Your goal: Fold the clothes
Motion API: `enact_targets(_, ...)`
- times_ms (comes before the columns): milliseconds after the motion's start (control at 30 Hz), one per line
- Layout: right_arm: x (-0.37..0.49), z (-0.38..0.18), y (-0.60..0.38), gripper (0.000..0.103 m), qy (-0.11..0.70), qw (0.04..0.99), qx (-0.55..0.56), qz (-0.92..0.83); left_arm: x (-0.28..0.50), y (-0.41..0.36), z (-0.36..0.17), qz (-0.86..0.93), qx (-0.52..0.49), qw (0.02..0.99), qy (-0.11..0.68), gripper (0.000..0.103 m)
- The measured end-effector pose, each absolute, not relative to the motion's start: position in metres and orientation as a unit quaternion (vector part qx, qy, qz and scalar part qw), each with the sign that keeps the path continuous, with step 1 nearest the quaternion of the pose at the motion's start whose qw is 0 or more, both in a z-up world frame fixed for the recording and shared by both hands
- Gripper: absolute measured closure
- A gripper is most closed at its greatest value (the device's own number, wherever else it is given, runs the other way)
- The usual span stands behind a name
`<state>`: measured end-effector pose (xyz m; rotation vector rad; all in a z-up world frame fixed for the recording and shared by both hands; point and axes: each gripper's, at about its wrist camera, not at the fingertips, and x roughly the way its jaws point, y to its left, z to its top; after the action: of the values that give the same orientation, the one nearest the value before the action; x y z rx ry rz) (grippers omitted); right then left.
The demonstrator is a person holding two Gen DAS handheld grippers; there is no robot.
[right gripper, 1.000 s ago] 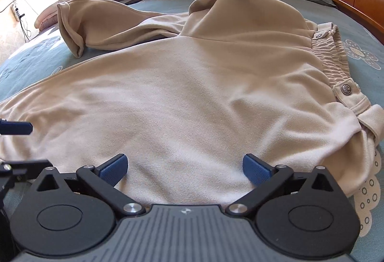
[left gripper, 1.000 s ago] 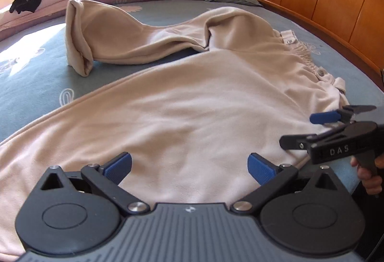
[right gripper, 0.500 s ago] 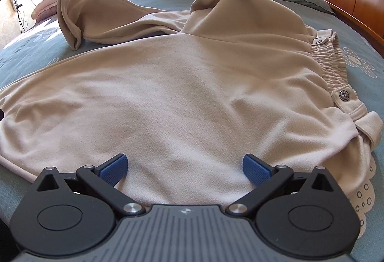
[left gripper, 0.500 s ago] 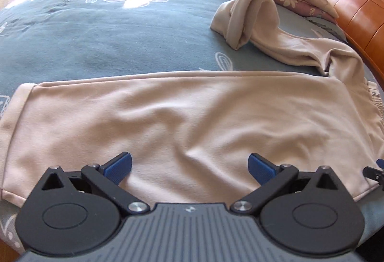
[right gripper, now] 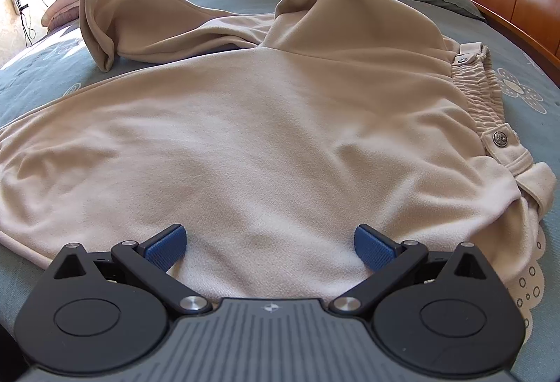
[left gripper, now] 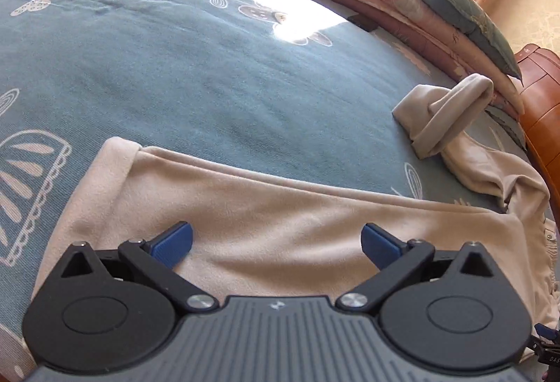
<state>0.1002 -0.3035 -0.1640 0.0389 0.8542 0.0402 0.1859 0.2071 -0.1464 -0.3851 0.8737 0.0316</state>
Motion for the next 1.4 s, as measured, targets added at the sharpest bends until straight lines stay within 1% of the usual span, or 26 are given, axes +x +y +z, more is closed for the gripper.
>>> enact_targets(67,0.101,-0.164,-0.303,0.0,0.415,0.909,0.018,0.019,0.187,0.204,-0.14,0.059,-0.164,0.884,0.433,0.001)
enact_targets(300,0.102,-0.165,-0.3,0.0,0.416,0.909,0.015,0.008,0.154,0.138,-0.134,-0.088,-0.034,0.894,0.438,0.001)
enact_targets(367,0.102,-0.165,-0.3,0.0,0.416,0.909,0.015,0.008,0.151,0.123,-0.146,-0.074,0.03,0.885,0.458,0.001)
enact_targets(467,0.101,-0.166,-0.3,0.0,0.413,0.91,0.015,0.008,0.137,0.128,-0.155,-0.062,0.024,0.882,0.466,0.0)
enact_targets(600,0.098,-0.166,-0.3,0.0,0.407,0.913,0.015,0.008,0.114,0.14,-0.154,-0.066,0.02,0.881,0.468,0.0)
enact_targets(700,0.099,-0.167,-0.298,0.0,0.407,0.913,0.014,0.003,0.112,0.141,-0.149,-0.064,0.023,0.877,0.476,0.001)
enact_targets(900,0.095,-0.169,-0.298,0.0,0.394,0.919,0.008,0.006,0.126,0.118,-0.118,-0.112,-0.001,0.903,0.414,0.001)
enact_targets(1067,0.096,-0.167,-0.296,0.0,0.398,0.918,0.006,0.0,0.16,0.084,-0.118,-0.122,0.017,0.907,0.402,0.001)
enact_targets(1200,0.104,-0.153,-0.291,0.0,0.419,0.908,0.013,-0.007,0.169,0.067,-0.119,-0.128,-0.001,0.914,0.384,0.001)
enact_targets(1300,0.112,-0.13,-0.276,0.0,0.385,0.922,0.026,0.031,0.169,0.061,-0.125,-0.108,-0.023,0.915,0.389,0.001)
enact_targets(1400,0.136,-0.117,-0.246,0.0,0.38,0.921,0.014,0.082,0.166,0.055,-0.132,-0.089,-0.046,0.914,0.393,0.001)
